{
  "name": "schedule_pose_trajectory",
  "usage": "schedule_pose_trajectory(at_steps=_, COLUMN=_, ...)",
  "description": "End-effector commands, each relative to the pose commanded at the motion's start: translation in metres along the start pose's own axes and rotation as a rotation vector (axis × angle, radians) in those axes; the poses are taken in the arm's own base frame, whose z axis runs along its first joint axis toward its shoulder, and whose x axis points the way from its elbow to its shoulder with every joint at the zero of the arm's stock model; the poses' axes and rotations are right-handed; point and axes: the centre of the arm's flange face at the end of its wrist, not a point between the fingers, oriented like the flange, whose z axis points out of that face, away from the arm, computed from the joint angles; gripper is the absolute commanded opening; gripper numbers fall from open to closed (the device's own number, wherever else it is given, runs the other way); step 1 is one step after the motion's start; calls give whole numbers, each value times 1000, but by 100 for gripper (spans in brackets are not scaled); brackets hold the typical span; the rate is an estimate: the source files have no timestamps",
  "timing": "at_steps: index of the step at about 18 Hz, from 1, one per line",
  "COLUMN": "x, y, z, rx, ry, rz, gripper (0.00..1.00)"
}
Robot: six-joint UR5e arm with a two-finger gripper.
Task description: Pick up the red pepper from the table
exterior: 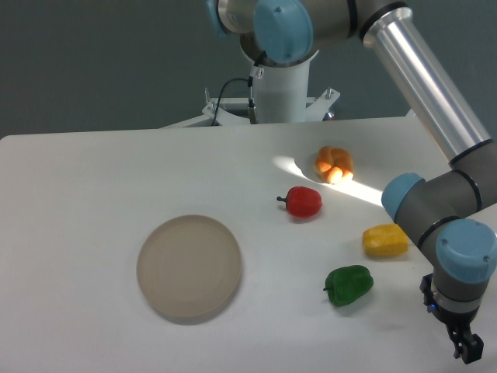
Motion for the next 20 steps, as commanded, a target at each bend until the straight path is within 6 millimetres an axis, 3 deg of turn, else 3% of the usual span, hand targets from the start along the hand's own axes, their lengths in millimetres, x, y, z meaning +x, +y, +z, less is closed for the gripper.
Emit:
schedule_pose_trajectory(at_steps=4, x=5, y=-7, z=-13, rx=13, ry=5, rz=8, gripper=100)
schedule_pose_trajectory(at_steps=9, x=21, y=-21, z=-42, rx=72, ry=14, rz=19, gripper=100)
schedule_pose_trajectory(at_steps=14, x=56, y=-30, z=-72, rx=120, ry=47, rz=22, gripper=100)
schedule_pose_trajectory(at_steps=18, x=104, y=-35, z=-95, rx=125, ry=95, rz=27, gripper=100)
schedule_pose_trajectory(at_steps=20, x=130, y=-47, z=-100, rx=127, ry=117, rz=41, gripper=100)
